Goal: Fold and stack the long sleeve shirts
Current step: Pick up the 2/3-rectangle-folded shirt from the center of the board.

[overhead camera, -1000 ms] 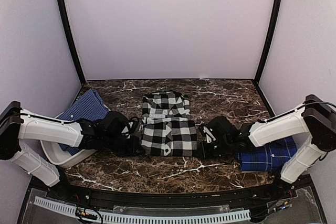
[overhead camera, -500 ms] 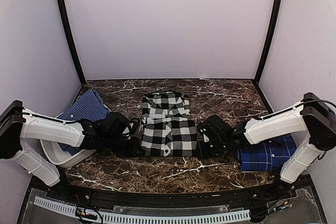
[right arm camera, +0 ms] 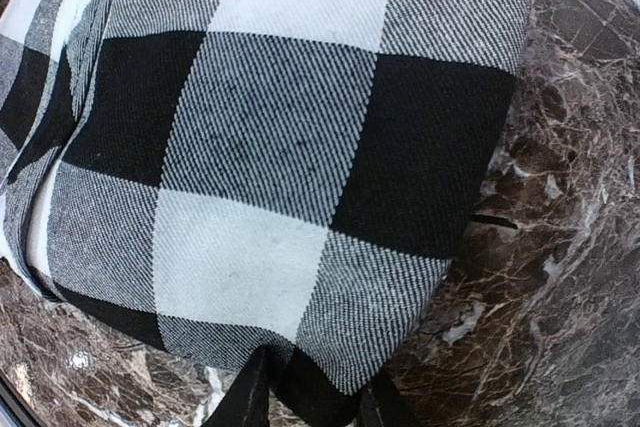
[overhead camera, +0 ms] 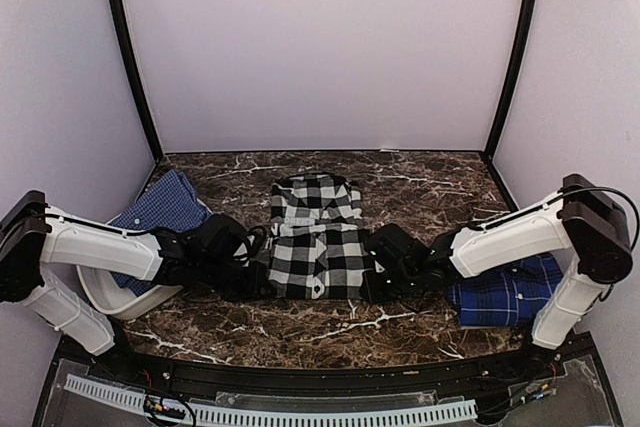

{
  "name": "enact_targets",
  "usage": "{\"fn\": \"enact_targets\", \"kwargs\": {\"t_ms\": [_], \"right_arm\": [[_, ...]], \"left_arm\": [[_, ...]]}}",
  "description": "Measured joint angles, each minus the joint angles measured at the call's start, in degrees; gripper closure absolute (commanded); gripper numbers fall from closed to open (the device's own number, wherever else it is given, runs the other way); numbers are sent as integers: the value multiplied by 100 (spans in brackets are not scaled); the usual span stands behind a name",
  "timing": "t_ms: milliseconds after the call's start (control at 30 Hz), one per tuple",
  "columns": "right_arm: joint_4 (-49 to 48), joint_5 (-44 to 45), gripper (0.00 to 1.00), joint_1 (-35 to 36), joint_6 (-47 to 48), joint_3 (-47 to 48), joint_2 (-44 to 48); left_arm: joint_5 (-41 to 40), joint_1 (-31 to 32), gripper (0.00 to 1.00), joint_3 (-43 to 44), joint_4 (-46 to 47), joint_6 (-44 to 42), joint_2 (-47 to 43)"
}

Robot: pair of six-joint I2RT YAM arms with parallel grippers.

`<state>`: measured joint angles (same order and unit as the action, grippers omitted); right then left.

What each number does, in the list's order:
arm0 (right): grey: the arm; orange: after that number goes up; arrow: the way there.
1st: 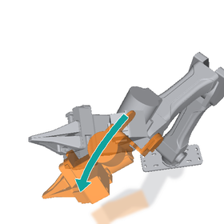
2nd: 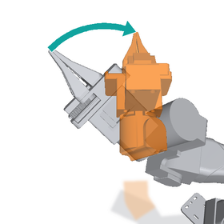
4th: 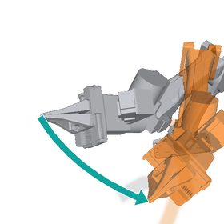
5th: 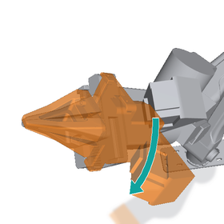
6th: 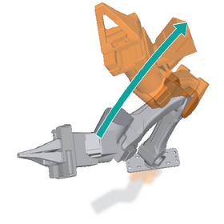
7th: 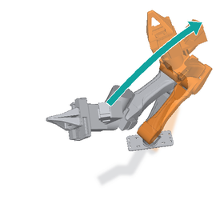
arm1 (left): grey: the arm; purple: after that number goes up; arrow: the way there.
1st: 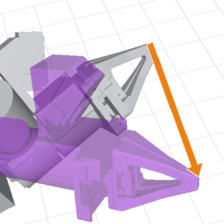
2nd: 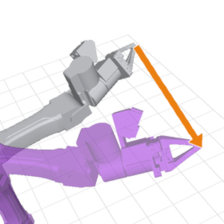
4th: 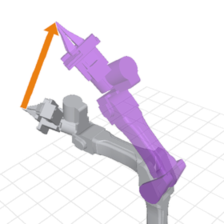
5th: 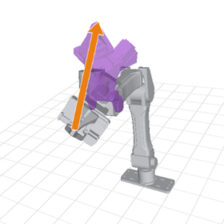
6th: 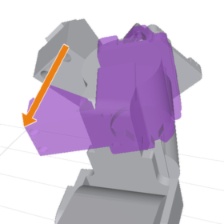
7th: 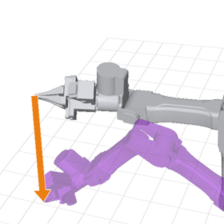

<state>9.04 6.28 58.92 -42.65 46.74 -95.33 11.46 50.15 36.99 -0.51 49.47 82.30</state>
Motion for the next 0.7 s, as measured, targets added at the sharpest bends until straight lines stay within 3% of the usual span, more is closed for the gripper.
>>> {"fn": "enact_targets", "kwargs": {"t_ms": [333,600,700], "right_arm": [[-227,-107,75,7,-251,-387,302],[-212,-221,98,7,-391,-387,289],[-149,-223,100,7,-396,-380,308]], "left_arm": [[-22,0,100,-4,-2,4,0],[-59,0,100,-22,-28,24,-15],[-63,0,100,-31,-111,22,-74]]}}
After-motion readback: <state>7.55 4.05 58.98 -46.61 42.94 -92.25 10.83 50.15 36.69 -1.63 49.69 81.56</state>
